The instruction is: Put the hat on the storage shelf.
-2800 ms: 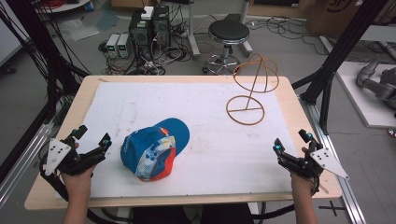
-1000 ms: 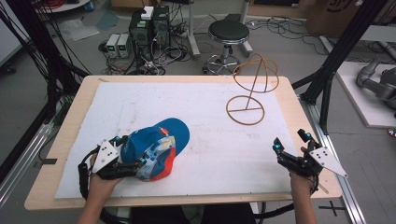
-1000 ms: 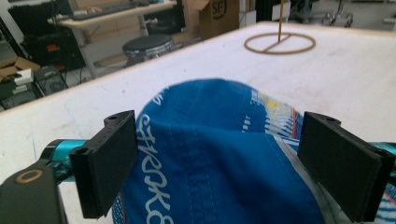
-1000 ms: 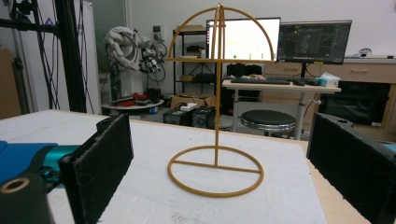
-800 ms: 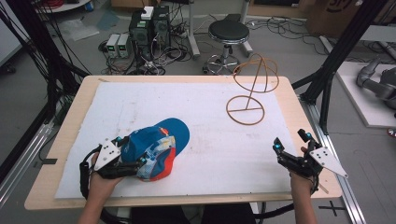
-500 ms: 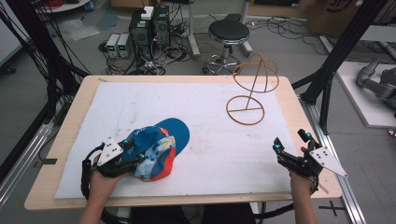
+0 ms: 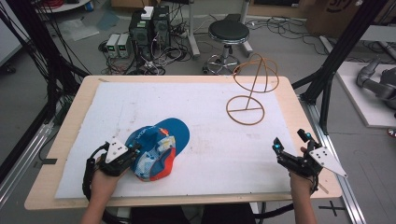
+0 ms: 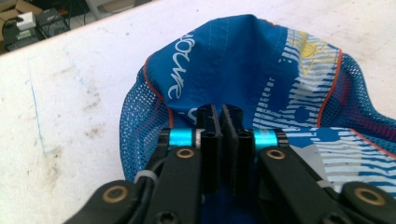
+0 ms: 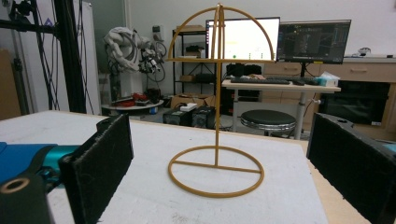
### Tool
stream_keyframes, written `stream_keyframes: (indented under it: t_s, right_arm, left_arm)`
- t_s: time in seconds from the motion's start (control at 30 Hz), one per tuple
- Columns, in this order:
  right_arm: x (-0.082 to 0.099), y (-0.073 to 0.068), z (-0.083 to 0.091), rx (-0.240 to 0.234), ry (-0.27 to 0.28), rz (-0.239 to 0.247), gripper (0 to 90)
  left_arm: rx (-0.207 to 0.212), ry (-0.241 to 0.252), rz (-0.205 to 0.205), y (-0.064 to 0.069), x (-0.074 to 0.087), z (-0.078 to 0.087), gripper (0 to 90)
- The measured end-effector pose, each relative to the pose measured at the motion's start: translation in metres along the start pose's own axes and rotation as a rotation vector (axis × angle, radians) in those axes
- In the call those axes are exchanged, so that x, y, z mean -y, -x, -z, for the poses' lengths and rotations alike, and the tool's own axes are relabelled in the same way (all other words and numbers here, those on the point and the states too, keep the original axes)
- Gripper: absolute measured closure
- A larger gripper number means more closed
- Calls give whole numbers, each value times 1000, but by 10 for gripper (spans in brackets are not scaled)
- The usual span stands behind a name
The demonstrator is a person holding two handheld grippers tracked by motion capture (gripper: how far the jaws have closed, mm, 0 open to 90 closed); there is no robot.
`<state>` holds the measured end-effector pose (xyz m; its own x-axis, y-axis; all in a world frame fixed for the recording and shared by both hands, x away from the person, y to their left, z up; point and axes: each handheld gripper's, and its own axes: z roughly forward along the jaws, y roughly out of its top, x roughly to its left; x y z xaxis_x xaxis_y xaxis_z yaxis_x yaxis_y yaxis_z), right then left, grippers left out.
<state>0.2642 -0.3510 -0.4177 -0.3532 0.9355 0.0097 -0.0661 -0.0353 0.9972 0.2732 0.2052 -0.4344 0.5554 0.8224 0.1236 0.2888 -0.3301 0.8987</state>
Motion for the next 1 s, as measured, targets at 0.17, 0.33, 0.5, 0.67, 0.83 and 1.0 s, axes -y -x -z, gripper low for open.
stream_keyframes:
  t_s: [0.17,0.33,0.5,0.67,0.83,1.0]
  right_arm:
    - [0,0,0,-1,2,-8,69]
    - [0,0,0,-1,4,-7,69]
    - [0,0,0,-1,4,-9,69]
    - [0,-1,0,-2,0,-17,69]
    - [0,-1,0,-5,2,-17,69]
    - [0,-2,-1,-9,6,-18,69]
  left_arm:
    - [18,21,23,0,-3,1,886]
    - [43,120,60,-1,-9,9,887]
    - [51,218,103,-3,-16,14,888]
    - [55,284,137,-5,-24,17,888]
    - [66,316,146,-6,-31,18,889]
    - [78,366,161,-4,-42,16,889]
